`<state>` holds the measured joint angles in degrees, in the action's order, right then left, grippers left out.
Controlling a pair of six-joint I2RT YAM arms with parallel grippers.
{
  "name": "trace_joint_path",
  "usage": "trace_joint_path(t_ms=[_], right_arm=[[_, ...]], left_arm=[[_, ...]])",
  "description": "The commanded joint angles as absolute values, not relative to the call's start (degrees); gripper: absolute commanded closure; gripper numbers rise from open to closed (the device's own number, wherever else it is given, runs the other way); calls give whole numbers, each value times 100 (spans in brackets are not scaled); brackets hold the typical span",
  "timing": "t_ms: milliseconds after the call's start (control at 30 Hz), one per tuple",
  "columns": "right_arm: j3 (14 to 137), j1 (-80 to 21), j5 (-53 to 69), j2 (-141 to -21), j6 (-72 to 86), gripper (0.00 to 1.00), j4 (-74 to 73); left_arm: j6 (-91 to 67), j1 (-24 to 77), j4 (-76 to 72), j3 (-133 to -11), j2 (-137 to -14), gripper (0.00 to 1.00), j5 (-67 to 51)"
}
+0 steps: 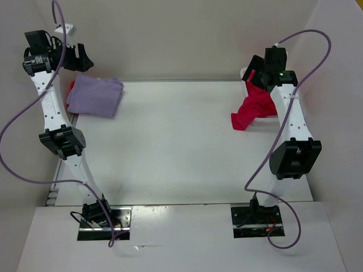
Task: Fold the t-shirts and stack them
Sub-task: Grab crumpled tshirt from bin with the right arm
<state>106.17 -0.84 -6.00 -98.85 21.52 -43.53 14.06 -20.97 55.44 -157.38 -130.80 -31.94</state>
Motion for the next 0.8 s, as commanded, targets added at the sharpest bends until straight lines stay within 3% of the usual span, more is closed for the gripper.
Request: trace_joint_path(t_ms=[0,233,400,467,500,533,600,633,700,767], right_arm=[[10863,271,-984,-10414,1960,8,-4659],[11538,957,-493,-11714,2092,7,-4289],[12655,1011,-431,-13033,2092,7,-4904],[12717,1011,-361,-13113,2092,12,-4957],[12718,1011,-360,-13165,2092,17,-4861],[12622,1011,-360,-13096,2092,35,-4782],[12341,1011,-413,-12790,2153,61,-4467],[12244,1063,-517,-12675,2206,84,-4369],[12085,1063,-720,-12455,2206,98,-4246],[12015,1063,-930,-12182,2154,100,-4192]], left_arm=[[1028,-2005,5616,-14919,-12552,23,-4660],[1529,-1644,5547,-13327,-11788,21,-3789],[1669,-1591,4940,-11419,-10847,19,-3657],[1731,-1591,4870,-11128,-10688,18,-3474],[1731,-1591,4869,-11040,-10566,18,-3393],[1731,-1591,4817,-10987,-10564,18,-3306],[1731,-1591,4816,-10934,-10451,16,-3173],[1731,-1591,4816,-10934,-10450,15,-3112],[1731,-1591,4816,-10986,-10450,15,-3111],[1679,-1591,4816,-11056,-10450,14,-3111]])
